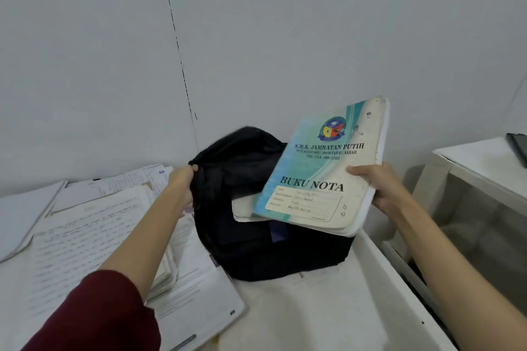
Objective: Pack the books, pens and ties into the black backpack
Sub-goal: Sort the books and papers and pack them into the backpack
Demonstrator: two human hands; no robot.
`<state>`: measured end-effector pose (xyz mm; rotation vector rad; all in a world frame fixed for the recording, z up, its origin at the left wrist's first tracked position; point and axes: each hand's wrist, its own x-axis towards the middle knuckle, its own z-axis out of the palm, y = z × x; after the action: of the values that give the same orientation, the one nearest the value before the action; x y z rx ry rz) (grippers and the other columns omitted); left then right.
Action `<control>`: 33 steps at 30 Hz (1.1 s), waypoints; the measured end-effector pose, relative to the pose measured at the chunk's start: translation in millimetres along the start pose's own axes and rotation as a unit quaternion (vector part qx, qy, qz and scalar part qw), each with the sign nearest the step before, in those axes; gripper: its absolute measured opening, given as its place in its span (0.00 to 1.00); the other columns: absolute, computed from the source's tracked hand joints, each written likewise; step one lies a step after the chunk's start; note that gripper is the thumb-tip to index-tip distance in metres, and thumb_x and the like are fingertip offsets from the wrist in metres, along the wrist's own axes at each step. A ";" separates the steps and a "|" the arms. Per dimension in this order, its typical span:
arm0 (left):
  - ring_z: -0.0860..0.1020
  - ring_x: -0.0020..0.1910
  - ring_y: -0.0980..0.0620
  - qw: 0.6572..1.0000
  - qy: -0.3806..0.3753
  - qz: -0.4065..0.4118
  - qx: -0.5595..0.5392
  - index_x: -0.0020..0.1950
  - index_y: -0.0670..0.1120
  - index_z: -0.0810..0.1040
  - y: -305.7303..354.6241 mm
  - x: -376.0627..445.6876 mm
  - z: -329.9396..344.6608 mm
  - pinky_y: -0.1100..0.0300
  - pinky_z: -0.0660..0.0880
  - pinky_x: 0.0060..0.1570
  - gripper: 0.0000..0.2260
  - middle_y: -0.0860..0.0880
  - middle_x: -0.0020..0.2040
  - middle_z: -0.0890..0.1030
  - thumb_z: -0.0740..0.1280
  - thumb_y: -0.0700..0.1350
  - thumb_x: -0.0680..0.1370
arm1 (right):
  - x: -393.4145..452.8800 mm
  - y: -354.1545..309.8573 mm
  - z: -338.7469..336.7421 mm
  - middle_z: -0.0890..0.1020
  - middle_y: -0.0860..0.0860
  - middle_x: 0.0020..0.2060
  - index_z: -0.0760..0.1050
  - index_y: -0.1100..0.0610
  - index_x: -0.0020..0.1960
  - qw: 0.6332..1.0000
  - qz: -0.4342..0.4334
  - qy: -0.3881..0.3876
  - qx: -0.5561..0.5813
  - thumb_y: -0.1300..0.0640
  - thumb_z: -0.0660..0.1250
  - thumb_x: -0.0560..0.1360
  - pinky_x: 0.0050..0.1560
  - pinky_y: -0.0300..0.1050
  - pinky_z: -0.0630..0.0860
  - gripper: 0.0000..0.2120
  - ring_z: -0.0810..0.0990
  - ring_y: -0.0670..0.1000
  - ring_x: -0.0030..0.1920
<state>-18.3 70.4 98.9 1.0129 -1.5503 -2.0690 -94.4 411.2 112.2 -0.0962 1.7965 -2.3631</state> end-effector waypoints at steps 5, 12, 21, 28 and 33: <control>0.67 0.32 0.50 0.897 -0.022 0.311 0.313 0.36 0.42 0.69 36.4 -37.0 35.2 0.59 0.62 0.31 0.14 0.46 0.32 0.70 0.60 0.45 0.80 | 3.1 59.6 30.1 0.81 0.57 0.52 0.74 0.59 0.54 0.982 -0.004 0.188 -0.002 0.67 0.63 0.75 0.53 0.56 0.78 0.09 0.80 0.58 0.50; 0.69 0.31 0.47 0.775 -0.075 0.462 0.425 0.35 0.37 0.71 31.2 -61.6 55.7 0.58 0.63 0.32 0.17 0.42 0.31 0.74 0.59 0.44 0.81 | -11.5 114.7 91.0 0.79 0.58 0.49 0.66 0.58 0.65 0.983 0.143 0.036 0.105 0.57 0.61 0.80 0.34 0.48 0.82 0.15 0.82 0.58 0.43; 0.68 0.31 0.47 0.756 -0.065 0.474 0.447 0.30 0.45 0.64 39.9 -60.8 51.0 0.57 0.60 0.31 0.18 0.48 0.28 0.69 0.59 0.44 0.80 | -20.9 67.5 74.5 0.80 0.62 0.35 0.75 0.66 0.49 0.951 0.168 -0.162 -0.203 0.61 0.60 0.79 0.23 0.36 0.67 0.09 0.75 0.49 0.23; 0.74 0.41 0.44 0.667 -0.018 0.544 0.509 0.43 0.43 0.74 46.3 -69.7 63.7 0.57 0.64 0.37 0.13 0.45 0.39 0.77 0.56 0.48 0.81 | 28.6 88.8 -13.8 0.72 0.57 0.56 0.68 0.61 0.59 0.797 0.038 0.187 -0.572 0.56 0.71 0.70 0.52 0.50 0.72 0.21 0.72 0.59 0.58; 0.75 0.41 0.45 0.608 -0.023 0.585 0.536 0.48 0.42 0.76 55.5 -67.2 74.6 0.57 0.64 0.36 0.14 0.44 0.39 0.79 0.57 0.49 0.81 | 50.8 98.9 -25.3 0.80 0.59 0.47 0.74 0.63 0.46 0.894 0.121 0.217 -0.373 0.59 0.71 0.69 0.44 0.48 0.75 0.10 0.77 0.58 0.51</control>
<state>-34.0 146.7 183.1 -0.0582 -2.4550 -0.1401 -138.7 400.8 7.6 0.5671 2.6419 -1.4807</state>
